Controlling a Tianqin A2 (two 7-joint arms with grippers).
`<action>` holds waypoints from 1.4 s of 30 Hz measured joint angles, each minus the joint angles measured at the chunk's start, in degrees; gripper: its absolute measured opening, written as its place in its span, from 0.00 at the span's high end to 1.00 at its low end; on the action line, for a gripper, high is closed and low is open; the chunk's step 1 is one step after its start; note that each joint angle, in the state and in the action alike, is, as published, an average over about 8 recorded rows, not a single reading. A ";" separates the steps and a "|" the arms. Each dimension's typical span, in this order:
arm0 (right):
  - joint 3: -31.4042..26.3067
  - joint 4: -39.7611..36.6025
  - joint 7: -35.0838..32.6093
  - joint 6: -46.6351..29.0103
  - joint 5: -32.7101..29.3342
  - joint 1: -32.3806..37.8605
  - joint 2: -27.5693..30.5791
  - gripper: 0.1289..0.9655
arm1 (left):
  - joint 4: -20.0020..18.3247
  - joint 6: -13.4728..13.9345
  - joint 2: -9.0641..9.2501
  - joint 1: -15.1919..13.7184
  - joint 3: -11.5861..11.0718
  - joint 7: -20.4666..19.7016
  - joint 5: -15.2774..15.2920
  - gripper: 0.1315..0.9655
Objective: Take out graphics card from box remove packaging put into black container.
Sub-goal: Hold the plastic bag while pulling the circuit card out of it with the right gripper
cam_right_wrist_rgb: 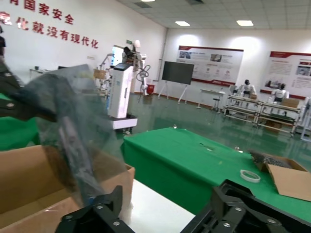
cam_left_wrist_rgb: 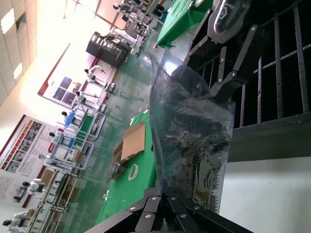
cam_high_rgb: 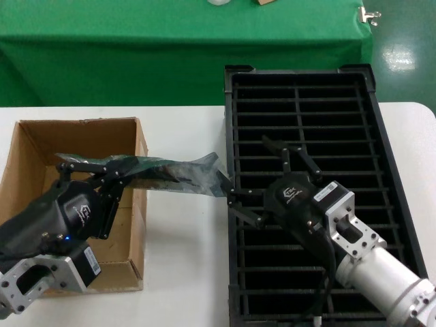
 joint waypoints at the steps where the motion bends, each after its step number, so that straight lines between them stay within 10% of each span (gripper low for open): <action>1: -0.02 0.35 0.25 -0.27 -0.20 -0.20 0.28 0.27 | 0.00 0.00 0.00 0.00 0.00 0.00 0.00 0.99; 25: -1.33 8.79 7.81 -2.49 -10.30 -5.64 1.63 0.87 | 0.00 0.01 0.00 0.00 0.00 0.00 0.01 0.99; 42: 3.78 13.83 12.99 -5.10 -18.60 -10.92 1.16 0.98 | 0.01 -0.01 -0.01 0.00 0.01 0.01 -0.01 0.99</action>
